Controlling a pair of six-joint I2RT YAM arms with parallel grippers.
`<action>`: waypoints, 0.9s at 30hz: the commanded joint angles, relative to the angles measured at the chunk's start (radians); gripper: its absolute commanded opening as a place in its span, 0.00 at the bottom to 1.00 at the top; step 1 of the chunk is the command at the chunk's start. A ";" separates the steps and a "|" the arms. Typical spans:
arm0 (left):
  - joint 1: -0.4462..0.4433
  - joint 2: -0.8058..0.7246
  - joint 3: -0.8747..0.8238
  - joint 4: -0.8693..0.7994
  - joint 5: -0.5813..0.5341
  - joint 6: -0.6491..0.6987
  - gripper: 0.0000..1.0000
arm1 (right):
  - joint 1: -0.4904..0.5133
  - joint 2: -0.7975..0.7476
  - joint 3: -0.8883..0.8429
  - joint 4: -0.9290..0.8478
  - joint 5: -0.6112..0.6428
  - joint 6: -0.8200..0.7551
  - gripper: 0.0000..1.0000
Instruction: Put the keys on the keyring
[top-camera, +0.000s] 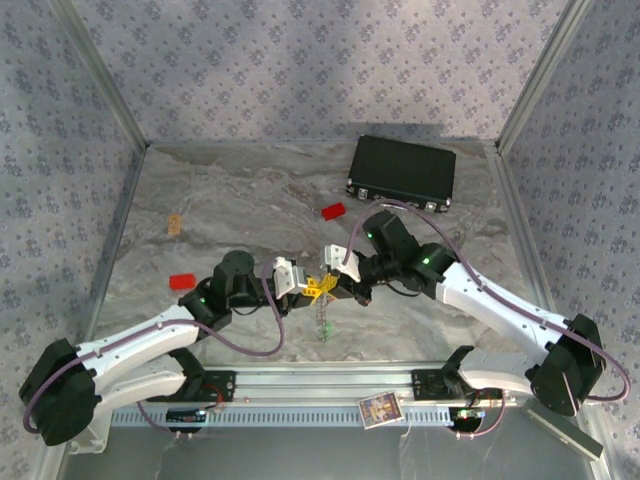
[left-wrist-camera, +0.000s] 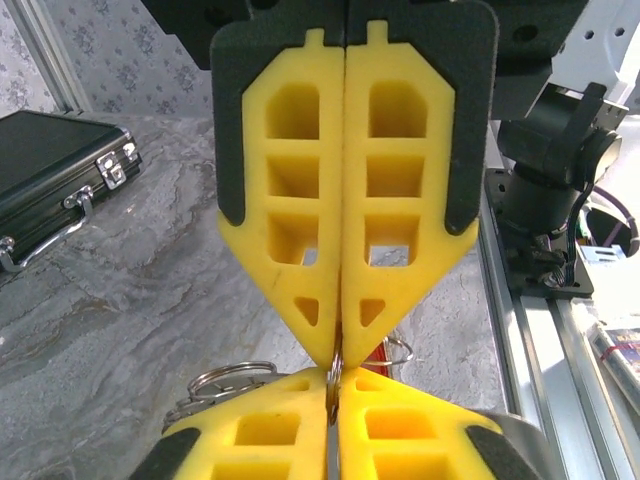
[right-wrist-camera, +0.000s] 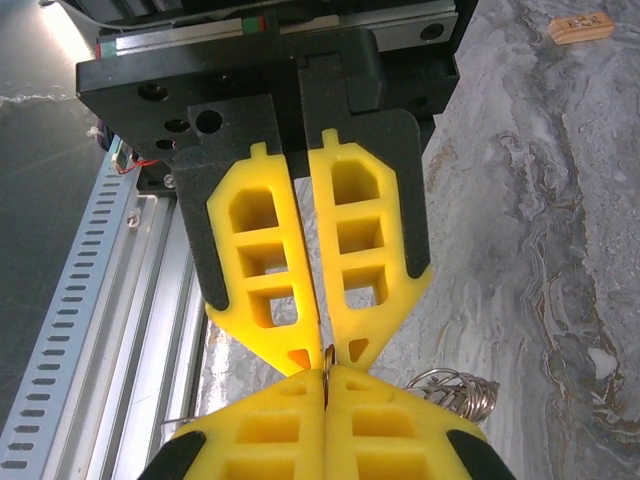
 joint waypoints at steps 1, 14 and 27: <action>-0.004 0.004 0.034 0.034 0.039 0.018 0.05 | 0.008 -0.002 0.033 -0.001 -0.032 -0.003 0.00; -0.004 0.023 -0.080 0.326 -0.075 -0.174 0.00 | -0.055 -0.134 -0.118 0.121 0.073 0.114 0.38; -0.021 0.022 -0.075 0.318 -0.149 -0.252 0.00 | 0.034 -0.173 -0.186 0.191 0.281 0.084 0.36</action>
